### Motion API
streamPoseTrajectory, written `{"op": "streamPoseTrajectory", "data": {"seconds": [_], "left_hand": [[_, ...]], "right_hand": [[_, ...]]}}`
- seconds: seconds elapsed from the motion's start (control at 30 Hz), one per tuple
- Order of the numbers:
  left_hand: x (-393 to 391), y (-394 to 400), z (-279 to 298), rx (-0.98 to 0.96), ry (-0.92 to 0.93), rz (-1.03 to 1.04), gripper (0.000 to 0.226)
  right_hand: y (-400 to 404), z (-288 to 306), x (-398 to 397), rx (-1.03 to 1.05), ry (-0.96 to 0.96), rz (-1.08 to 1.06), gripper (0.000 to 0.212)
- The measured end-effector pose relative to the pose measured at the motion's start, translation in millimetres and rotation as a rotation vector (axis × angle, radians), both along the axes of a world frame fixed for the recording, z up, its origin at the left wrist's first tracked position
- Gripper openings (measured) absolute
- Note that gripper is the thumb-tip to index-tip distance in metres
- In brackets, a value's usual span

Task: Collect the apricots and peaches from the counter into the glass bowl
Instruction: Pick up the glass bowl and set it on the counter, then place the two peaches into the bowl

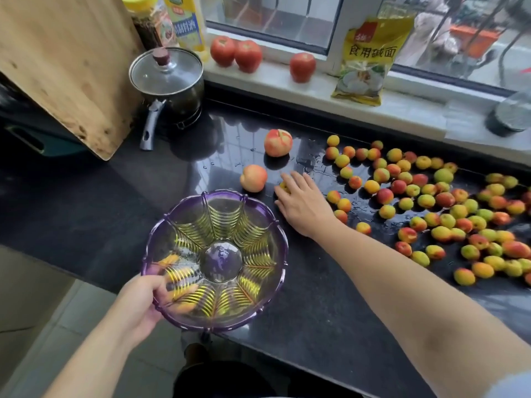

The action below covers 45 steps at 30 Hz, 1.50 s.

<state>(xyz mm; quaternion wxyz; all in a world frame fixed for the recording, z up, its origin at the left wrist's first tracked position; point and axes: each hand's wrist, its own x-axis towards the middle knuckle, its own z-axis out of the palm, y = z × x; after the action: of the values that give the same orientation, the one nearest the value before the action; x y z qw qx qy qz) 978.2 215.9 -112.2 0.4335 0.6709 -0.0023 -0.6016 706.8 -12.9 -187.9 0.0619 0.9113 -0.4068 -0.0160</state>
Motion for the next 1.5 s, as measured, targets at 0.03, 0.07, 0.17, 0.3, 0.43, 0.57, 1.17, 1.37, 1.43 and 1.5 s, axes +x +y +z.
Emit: {"op": "streamPoseTrajectory", "data": {"seconds": [0.03,0.07,0.17,0.3,0.43,0.57,1.17,1.37,1.43,1.5], "left_hand": [[-0.8,-1.0,0.6,-0.003,0.01,-0.009,0.067],[-1.6,-2.8,0.8,0.0,0.018,-0.022,0.069],[-7.0,-11.3,-2.5,0.015,0.007,-0.07,0.074],[-26.7,-28.7,-4.8,0.016,0.006,-0.144,0.068],[-47.5,-43.2,-9.7,0.007,0.01,-0.229,0.059],[-65.8,-54.1,-14.4,-0.001,0.017,-0.315,0.048],[-50.5,-143.1,-49.0,-0.633,-0.142,-0.386,0.047],[-50.7,-142.7,-76.2,-0.873,-0.206,-0.396,0.046],[-53.5,-133.0,-85.6,-0.896,-0.236,-0.339,0.035],[-53.3,-126.5,-91.3,-0.901,-0.243,-0.277,0.037]], "right_hand": [[-0.5,-1.6,-8.3,-0.028,-0.01,0.019,0.034],[-1.3,-1.7,-19.2,-0.048,-0.019,0.034,0.029],[-5.1,5.1,-59.2,-0.076,-0.017,0.009,0.024],[5.8,15.4,-89.5,-0.053,-0.021,-0.117,0.035],[29.2,7.4,-100.1,0.016,0.089,-0.107,0.055],[30.1,5.8,-129.6,0.027,0.172,-0.217,0.061],[50.5,72.7,-101.8,0.501,-0.842,-0.523,0.042],[56.9,68.4,-72.2,0.394,-0.694,-0.387,0.041],[62.8,66.0,-62.7,0.34,-0.699,-0.409,0.041],[68.1,67.7,-52.8,0.238,-0.642,-0.409,0.041]]}}
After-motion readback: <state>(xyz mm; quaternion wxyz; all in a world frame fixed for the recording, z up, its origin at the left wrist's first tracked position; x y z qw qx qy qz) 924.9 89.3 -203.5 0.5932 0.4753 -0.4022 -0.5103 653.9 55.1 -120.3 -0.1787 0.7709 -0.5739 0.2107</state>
